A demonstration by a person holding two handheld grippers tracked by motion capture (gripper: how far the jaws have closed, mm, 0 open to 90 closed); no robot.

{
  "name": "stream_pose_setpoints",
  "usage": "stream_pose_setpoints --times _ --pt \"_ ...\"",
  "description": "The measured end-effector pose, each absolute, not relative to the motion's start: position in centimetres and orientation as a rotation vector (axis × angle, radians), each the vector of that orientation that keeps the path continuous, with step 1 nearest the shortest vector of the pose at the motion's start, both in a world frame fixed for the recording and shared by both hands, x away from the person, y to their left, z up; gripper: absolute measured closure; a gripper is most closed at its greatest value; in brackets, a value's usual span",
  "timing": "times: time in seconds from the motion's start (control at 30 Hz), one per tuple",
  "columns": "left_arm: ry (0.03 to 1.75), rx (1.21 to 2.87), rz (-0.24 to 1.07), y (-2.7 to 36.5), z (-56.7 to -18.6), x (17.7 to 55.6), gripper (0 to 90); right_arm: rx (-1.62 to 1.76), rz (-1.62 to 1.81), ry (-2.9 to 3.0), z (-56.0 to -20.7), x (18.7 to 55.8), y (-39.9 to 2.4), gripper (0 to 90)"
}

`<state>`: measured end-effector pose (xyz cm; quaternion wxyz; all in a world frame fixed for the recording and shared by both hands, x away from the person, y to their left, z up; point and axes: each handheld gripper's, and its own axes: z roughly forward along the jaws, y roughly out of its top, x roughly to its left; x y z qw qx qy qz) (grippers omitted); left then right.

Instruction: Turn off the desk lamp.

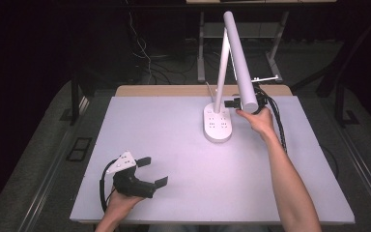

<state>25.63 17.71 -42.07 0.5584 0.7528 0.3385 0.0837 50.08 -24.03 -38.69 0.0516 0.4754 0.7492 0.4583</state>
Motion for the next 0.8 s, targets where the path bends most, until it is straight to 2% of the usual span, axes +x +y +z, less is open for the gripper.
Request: stream_pose_setpoints --times 0.13,0.33,0.43,0.63,0.8 --pt "0.799 1.777 0.199 17.7 -42.1 25.6 0.0 1.485 1.399 2.250 -39.3 50.4 -24.2 54.8" --pt "0.798 1.778 0.199 17.6 -42.1 25.6 0.0 1.541 1.374 2.238 -40.3 50.8 -23.9 70.6" --pt "0.797 1.777 0.198 17.7 -42.1 25.7 0.0 1.578 1.360 2.224 -40.8 51.1 -23.6 73.7" --pt "0.798 1.778 0.194 17.7 -42.1 25.7 0.0 1.614 1.378 2.213 -41.7 51.5 -23.1 88.9" --pt "0.798 1.775 0.193 17.7 -42.1 25.7 0.0 1.650 1.364 2.222 -42.4 51.7 -22.5 90.0"
